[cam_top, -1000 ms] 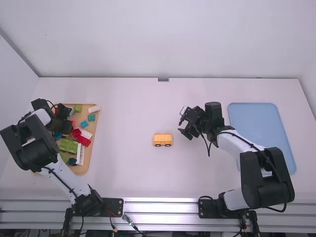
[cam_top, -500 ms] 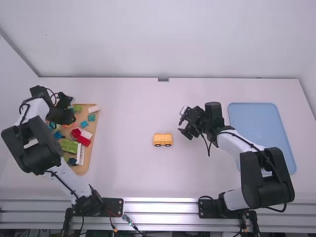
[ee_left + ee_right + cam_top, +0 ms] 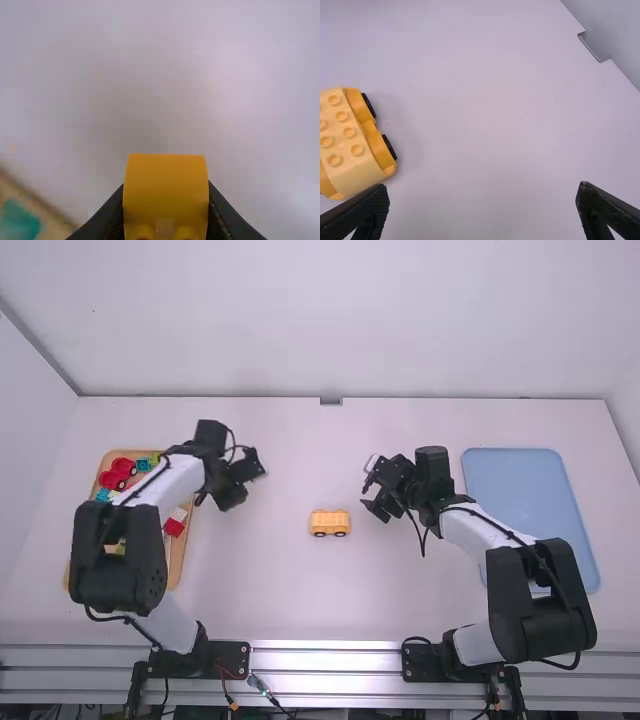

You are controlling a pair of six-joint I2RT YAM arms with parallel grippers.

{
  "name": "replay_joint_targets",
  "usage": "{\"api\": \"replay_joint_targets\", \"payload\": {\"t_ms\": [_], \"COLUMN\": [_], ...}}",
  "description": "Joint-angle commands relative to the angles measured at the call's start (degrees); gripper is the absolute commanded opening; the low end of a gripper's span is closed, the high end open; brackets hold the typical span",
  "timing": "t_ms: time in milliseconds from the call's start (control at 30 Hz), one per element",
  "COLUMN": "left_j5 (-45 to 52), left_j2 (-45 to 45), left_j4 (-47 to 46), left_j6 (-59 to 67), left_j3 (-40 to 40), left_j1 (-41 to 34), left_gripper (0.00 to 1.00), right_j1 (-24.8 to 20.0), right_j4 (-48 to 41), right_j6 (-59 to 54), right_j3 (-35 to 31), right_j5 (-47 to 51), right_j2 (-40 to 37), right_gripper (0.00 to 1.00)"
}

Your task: Assemble lego blocks to make yellow taxi

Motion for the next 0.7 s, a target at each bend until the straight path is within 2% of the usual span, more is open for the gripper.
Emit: {"api": "replay_joint_targets", "payload": {"t_ms": [0,167,333,500,667], "left_j5": [1.3,5.4,10.4,9.7,4.3], "left_j2": [-2.3,-2.2,0.0,4.2,6.8], "left_j4": [-0.8,-0.5,5.4,5.4,6.7], "left_j6": [7.1,10.2,11.1,11.4,10.6], "left_j3": [-2.6,-4.4,-4.9,-3.2,-2.9], "left_j1": [-4.0,-9.3,-11.9,-14.5,-16.6], "left_gripper": [0.02,0.02,0.02,0.02,0.02], "right_j1": [-0.1,-0.1,-0.1,-0.1,-0.1], "right_j4": [0.5,0.5,-0.1,-0.1,0.2], "right_j6": [0.4,0.4,0.6,0.6,0.6], "right_j3": [1.4,1.4,1.3,1.3,1.3], "right_j5": [-0.5,-0.5,-0.5,-0.4,-0.5], "right_j2": [-1.0,-1.0,-1.0,-1.0,-1.0], "right_gripper": [0.99,0.99,0.99,0.99,0.99]}}
